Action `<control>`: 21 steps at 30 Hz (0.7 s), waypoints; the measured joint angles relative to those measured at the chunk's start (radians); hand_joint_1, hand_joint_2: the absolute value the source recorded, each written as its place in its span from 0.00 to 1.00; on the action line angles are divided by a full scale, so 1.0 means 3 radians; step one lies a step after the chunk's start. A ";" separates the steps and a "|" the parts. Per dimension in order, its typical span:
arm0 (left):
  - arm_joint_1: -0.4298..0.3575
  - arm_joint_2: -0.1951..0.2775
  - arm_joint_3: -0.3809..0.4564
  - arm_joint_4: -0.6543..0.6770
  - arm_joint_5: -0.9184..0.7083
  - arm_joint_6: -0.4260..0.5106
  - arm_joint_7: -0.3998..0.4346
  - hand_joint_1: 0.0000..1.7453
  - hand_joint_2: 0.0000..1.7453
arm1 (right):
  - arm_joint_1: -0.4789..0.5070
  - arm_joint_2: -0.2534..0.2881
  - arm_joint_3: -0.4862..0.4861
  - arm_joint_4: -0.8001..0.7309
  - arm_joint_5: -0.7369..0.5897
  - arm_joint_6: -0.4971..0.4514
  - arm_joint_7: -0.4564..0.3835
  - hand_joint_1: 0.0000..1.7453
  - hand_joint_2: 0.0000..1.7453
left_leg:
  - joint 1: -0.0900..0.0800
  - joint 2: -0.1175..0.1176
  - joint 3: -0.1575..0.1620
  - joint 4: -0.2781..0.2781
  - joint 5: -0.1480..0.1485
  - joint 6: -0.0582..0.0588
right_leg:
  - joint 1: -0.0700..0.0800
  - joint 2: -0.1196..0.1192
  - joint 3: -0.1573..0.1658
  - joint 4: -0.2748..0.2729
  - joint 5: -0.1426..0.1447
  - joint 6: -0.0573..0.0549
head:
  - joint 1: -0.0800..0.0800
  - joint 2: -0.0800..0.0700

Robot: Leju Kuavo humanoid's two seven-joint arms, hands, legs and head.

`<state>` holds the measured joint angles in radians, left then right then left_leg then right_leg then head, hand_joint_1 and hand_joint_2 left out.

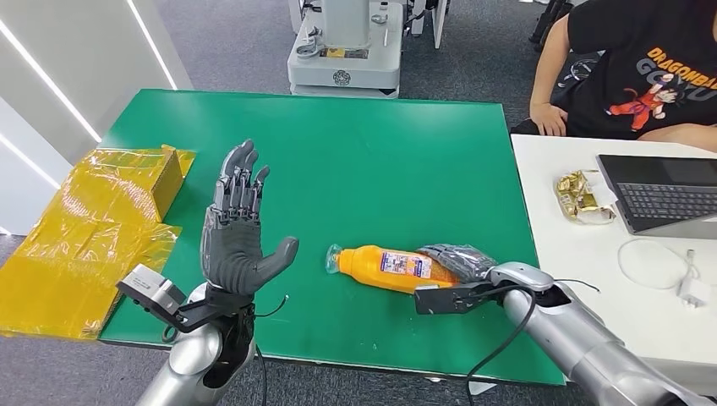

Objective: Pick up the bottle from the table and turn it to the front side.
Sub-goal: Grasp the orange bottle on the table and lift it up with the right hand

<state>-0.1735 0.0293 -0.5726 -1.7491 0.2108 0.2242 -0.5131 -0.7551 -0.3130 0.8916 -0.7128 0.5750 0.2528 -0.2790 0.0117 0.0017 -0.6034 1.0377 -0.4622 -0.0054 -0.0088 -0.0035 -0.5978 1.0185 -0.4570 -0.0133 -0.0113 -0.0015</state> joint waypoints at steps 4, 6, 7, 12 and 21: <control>0.0010 0.0010 0.0000 -0.0002 -0.0008 0.0005 0.0005 0.00 1.00 | -0.0002 0.0022 0.0000 0.0013 -0.0030 0.0016 -0.0023 1.00 1.00 | 0.0000 0.0001 0.0002 0.0000 0.0000 0.0000 | 0.0000 0.0001 0.0001 0.0000 0.0000 0.0000 | 0.0000 0.0000; 0.0030 0.0016 0.0000 -0.0008 -0.0016 0.0016 0.0005 0.00 1.00 | 0.0006 0.0036 0.0000 0.0017 -0.0035 -0.0027 -0.0035 1.00 1.00 | 0.0000 0.0002 0.0002 0.0000 0.0000 0.0000 | 0.0000 0.0002 0.0001 0.0000 0.0000 0.0000 | 0.0000 0.0000; 0.0040 0.0017 0.0000 -0.0010 -0.0021 0.0021 0.0005 0.00 1.00 | 0.0012 0.0043 0.0000 0.0017 -0.0038 -0.0058 -0.0038 1.00 1.00 | 0.0000 0.0002 0.0002 0.0000 0.0000 0.0000 | 0.0000 0.0002 0.0001 0.0000 0.0000 0.0000 | 0.0000 0.0000; 0.0077 0.0019 0.0000 -0.0035 -0.0060 0.0038 0.0005 0.00 1.00 | 0.0106 0.0072 -0.0042 -0.0037 -0.0035 -0.0362 0.0034 1.00 1.00 | 0.0000 0.0001 0.0001 0.0000 0.0000 0.0000 | 0.0000 0.0001 0.0001 0.0001 0.0000 0.0000 | 0.0001 0.0000; 0.0151 0.0017 0.0007 -0.0073 -0.0083 0.0136 0.0027 0.00 1.00 | 0.0338 0.0137 -0.0432 -0.0347 -0.0074 -0.1099 0.0171 1.00 1.00 | 0.0000 -0.0003 -0.0004 0.0000 0.0000 0.0000 | 0.0000 -0.0002 -0.0002 0.0000 0.0000 0.0000 | 0.0000 0.0000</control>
<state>-0.1280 0.0344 -0.5704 -1.7710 0.1859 0.2651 -0.5051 -0.6536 -0.2720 0.7619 -0.8168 0.5529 -0.0768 -0.2277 0.0116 0.0010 -0.6046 1.0375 -0.4622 -0.0054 -0.0087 -0.0042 -0.5984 1.0186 -0.4571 -0.0133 -0.0114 -0.0015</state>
